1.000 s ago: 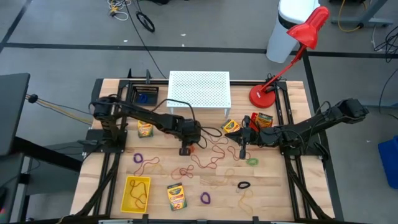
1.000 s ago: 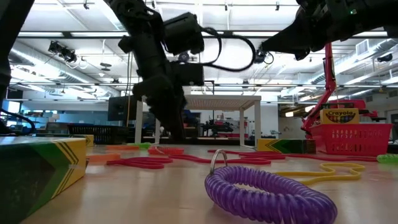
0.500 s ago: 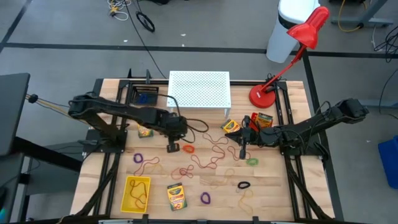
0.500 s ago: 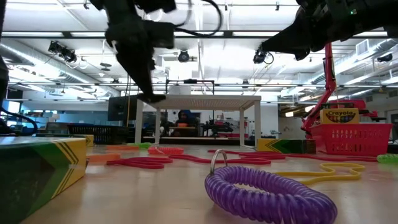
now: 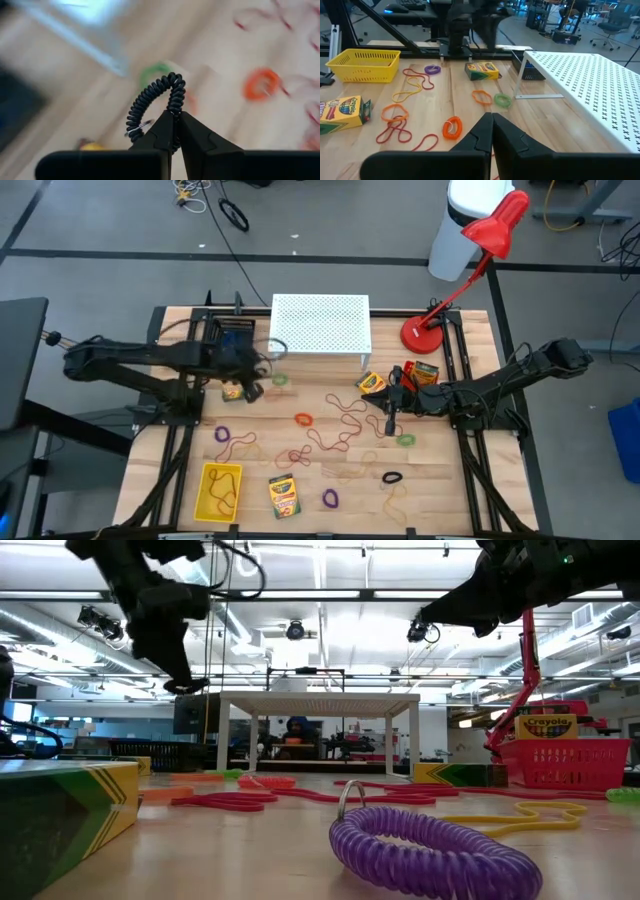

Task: Pick & Place Office Desk Supplies
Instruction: Put the top black spring rubber band into the black bin

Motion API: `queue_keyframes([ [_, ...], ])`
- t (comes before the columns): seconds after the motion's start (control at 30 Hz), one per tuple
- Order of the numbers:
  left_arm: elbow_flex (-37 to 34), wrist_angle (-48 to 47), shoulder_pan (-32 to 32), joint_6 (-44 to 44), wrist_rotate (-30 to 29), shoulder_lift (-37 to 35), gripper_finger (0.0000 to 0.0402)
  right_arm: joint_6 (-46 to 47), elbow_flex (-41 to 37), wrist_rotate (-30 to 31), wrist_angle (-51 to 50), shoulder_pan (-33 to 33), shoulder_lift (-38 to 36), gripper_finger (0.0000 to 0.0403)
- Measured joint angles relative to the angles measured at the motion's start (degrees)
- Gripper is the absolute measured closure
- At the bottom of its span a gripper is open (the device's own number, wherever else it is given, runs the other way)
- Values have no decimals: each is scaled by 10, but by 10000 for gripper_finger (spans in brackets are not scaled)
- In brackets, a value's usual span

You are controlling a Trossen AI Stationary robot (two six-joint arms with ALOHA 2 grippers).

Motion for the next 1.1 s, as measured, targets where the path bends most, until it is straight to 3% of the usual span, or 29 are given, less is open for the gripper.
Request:
queue_keyframes([
  [0.13,-10,-14,86,-29,-25,-40,378,0,0,0,0,0,0,388],
  [0.3,-11,-16,212,18,-15,-37,378,0,0,0,0,0,0,388],
  [0.67,-11,73,438,96,71,70,378,0,0,0,0,0,0,388],
  [0.83,-11,119,488,97,103,145,378,0,0,0,0,0,0,388],
  [1.1,-11,164,502,96,133,205,377,0,0,0,0,0,0,388],
])
